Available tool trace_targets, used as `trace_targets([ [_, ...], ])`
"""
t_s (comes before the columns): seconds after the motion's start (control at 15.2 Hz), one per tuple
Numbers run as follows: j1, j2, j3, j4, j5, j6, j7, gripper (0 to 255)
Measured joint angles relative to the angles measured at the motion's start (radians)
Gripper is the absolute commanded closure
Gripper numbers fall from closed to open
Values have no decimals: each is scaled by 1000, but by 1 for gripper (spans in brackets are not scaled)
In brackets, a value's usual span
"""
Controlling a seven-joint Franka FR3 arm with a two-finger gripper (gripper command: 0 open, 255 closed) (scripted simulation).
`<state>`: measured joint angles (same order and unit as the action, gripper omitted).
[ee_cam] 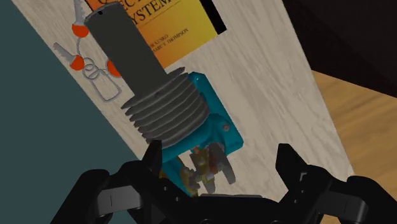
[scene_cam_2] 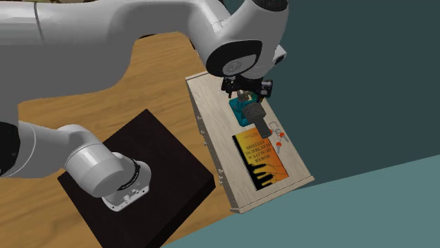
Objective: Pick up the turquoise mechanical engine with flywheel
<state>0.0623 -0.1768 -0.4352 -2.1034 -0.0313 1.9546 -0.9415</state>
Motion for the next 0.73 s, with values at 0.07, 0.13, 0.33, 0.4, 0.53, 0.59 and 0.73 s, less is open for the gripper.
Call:
trace_targets([
  [0.07, 0, 41, -14, 32, 15, 5, -43, 0],
  [0.13, -2, 83, -28, 65, 33, 9, -90, 0],
  [0.33, -4, 144, -39, 97, 60, 30, -145, 0],
  [0.4, -4, 152, -39, 92, 64, 42, -149, 0],
  [0.53, -5, 161, -41, 75, 69, 67, -156, 0],
  [0.59, -6, 166, -41, 67, 71, 79, -160, 0],
  [0.73, -6, 176, -42, 51, 77, 103, -164, 0],
])
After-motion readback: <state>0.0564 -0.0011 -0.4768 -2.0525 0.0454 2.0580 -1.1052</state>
